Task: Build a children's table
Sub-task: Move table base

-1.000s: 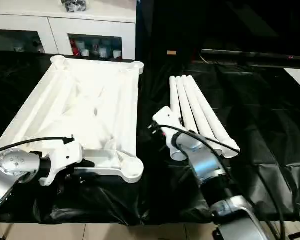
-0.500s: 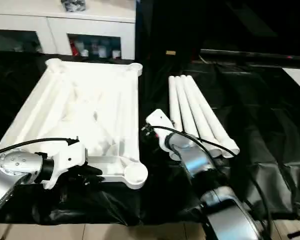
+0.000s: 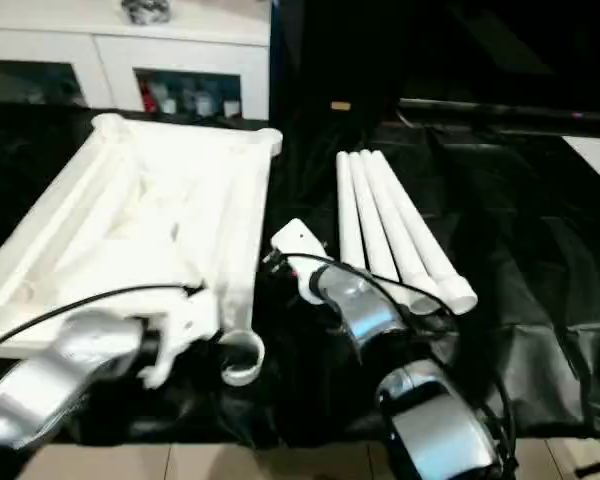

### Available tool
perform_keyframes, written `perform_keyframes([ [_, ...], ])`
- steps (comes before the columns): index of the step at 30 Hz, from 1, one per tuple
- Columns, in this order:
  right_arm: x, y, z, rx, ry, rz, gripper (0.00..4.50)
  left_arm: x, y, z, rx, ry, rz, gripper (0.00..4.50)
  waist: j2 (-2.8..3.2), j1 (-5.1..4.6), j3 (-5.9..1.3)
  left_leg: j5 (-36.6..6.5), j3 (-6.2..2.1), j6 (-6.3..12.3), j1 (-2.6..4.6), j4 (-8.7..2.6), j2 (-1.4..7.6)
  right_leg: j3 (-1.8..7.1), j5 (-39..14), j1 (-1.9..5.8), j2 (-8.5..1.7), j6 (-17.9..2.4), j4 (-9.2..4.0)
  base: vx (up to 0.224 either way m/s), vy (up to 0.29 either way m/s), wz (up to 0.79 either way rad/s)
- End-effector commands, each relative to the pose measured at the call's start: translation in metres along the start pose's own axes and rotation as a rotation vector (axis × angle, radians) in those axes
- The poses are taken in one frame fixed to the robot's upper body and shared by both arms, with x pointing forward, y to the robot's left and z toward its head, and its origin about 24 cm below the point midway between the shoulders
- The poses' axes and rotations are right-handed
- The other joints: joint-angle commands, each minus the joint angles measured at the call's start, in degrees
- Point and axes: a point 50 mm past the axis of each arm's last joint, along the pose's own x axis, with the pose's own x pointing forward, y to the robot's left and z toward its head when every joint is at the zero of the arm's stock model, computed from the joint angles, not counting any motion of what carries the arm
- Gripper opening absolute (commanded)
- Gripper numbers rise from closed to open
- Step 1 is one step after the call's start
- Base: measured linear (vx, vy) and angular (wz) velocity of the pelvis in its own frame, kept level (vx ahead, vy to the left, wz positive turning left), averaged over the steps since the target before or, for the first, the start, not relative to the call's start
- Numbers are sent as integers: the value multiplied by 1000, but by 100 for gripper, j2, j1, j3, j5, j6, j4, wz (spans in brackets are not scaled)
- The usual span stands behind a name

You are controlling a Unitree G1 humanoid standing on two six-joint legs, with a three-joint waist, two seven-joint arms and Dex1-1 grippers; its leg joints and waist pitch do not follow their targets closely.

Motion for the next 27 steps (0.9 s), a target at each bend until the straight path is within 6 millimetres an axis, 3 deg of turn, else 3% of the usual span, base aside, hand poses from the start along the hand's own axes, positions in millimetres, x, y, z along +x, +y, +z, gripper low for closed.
perform_keyframes([
  [1,3,1,12,-22,-40,7,450,9,-3,-21,-43,65,-5,4,81,22,-336,-260,-58,82,-9,-486,273,255,-54,305,-430,-1655,-384,0,0,0],
  [4,2,-2,12,-13,-43,1,450,9,7,-44,-21,130,32,4,82,30,-333,-405,-71,84,-13,-501,281,255,-206,313,-444,-1601,-399,0,0,0],
  [6,1,-3,11,-13,-43,0,450,8,9,-46,-16,140,40,4,72,21,-320,-610,-78,20,-5,-515,291,260,-476,303,-454,-1547,-420,0,0,0],
  [7,-1,-6,8,-14,-41,-5,450,3,16,-54,-8,166,66,34,77,15,-310,-735,-86,-23,-8,-528,293,261,-712,295,-460,-1497,-445,0,0,0],
  [11,-6,-11,1,-19,-29,-16,450,-1,31,-57,-5,162,108,47,92,21,-277,-1254,-97,-131,44,-558,270,266,-1549,240,-450,-1282,-542,0,0,0],
  [12,-7,-12,-2,-19,-24,-20,450,-1,35,-57,-7,161,112,72,108,30,-277,-1352,-112,-173,62,-565,273,270,-1747,219,-461,-1212,-558,0,0,0],
  [14,-8,-14,-4,-18,-18,-26,450,-1,40,-58,-10,164,116,78,94,15,-276,-1393,-144,-215,21,-592,287,272,-1893,240,-478,-1126,-558,0,0,0],
  [19,-10,-16,-6,-18,-17,-32,450,-2,45,-58,3,161,116,103,77,5,-279,-1490,-152,-208,26,-597,297,286,-2058,218,-497,-1084,-581,0,0,0],
  [24,-13,-19,-2,-20,-38,-26,450,2,43,-44,17,78,101,117,75,21,-309,-1151,-118,-98,18,-577,300,293,-1482,236,-484,-1260,-544,0,0,0],
  [26,-18,-23,2,-17,-64,-15,450,7,43,-39,8,8,101,120,67,68,-355,-565,-83,49,-3,-549,291,280,-455,296,-459,-1445,-452,0,0,0],
  [27,-18,-23,2,-17,-65,-14,450,7,43,-39,8,5,102,127,73,81,-363,-448,-69,97,14,-539,285,276,-219,286,-448,-1494,-442,0,0,0],
])
